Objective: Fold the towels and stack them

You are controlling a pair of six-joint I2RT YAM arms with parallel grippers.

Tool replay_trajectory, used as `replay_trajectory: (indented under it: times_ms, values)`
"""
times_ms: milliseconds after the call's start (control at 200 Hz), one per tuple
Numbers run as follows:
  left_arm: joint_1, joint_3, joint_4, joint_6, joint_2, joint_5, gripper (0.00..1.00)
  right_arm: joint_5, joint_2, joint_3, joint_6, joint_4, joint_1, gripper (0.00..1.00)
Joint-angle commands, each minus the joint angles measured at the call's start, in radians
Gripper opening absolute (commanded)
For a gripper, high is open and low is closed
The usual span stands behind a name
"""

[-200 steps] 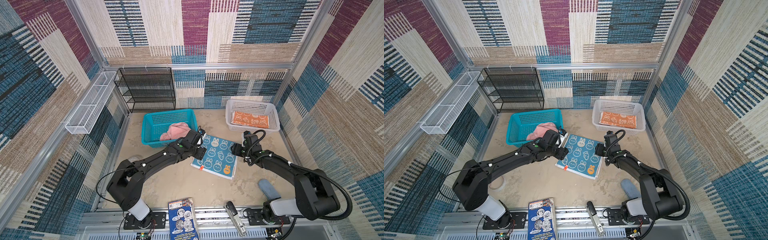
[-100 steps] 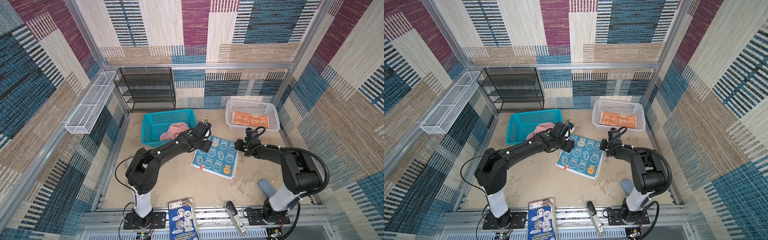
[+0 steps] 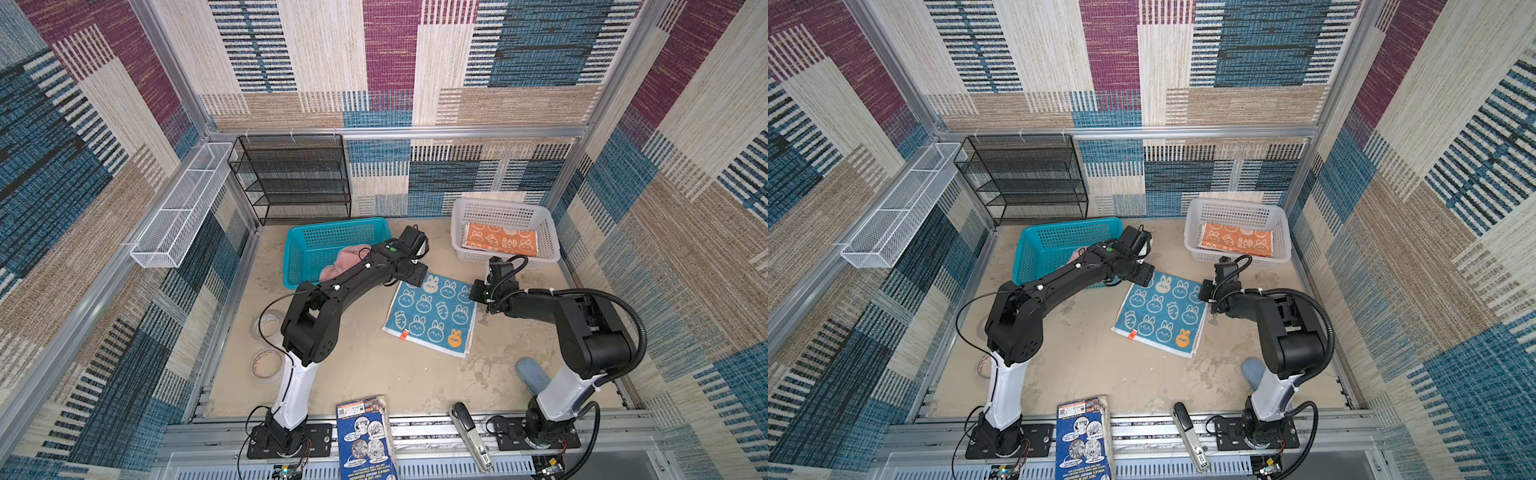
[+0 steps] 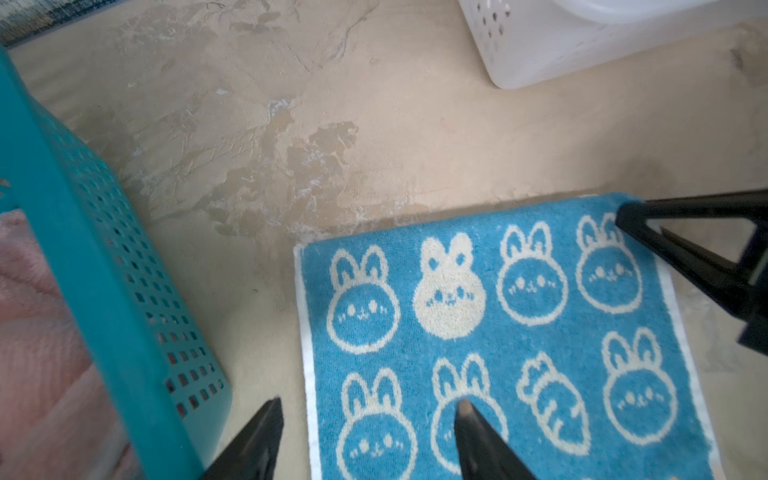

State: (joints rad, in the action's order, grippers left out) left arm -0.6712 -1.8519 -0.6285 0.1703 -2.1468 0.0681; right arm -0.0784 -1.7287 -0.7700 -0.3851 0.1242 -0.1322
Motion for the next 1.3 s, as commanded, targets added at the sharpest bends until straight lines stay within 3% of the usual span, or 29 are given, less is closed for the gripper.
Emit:
replay_trajectory:
  times_ms: [0, 581, 736, 1052, 1292]
  values:
    - [0.001, -0.074, -0.053, 0.021, -0.059, 0.011, 0.7, 0.006, 0.023, 0.039, -0.02, -0.012, 0.0, 0.0]
    - [0.001, -0.383, -0.082, 0.072, -0.332, 0.12, 0.64, -0.009, 0.242, 0.236, -0.05, -0.029, 0.0, 0.0]
    - [0.001, -0.447, -0.095, 0.079, -0.383, 0.073, 0.58, -0.008, 0.249, 0.235, -0.042, -0.031, 0.0, 0.0]
    - [0.001, -0.432, -0.114, 0.091, -0.403, 0.033, 0.46, -0.013, 0.238, 0.225, -0.037, -0.024, 0.0, 0.0]
    - [0.001, -0.452, -0.112, 0.103, -0.429, -0.022, 0.27, -0.01, 0.244, 0.222, -0.032, -0.028, 0.001, 0.0]
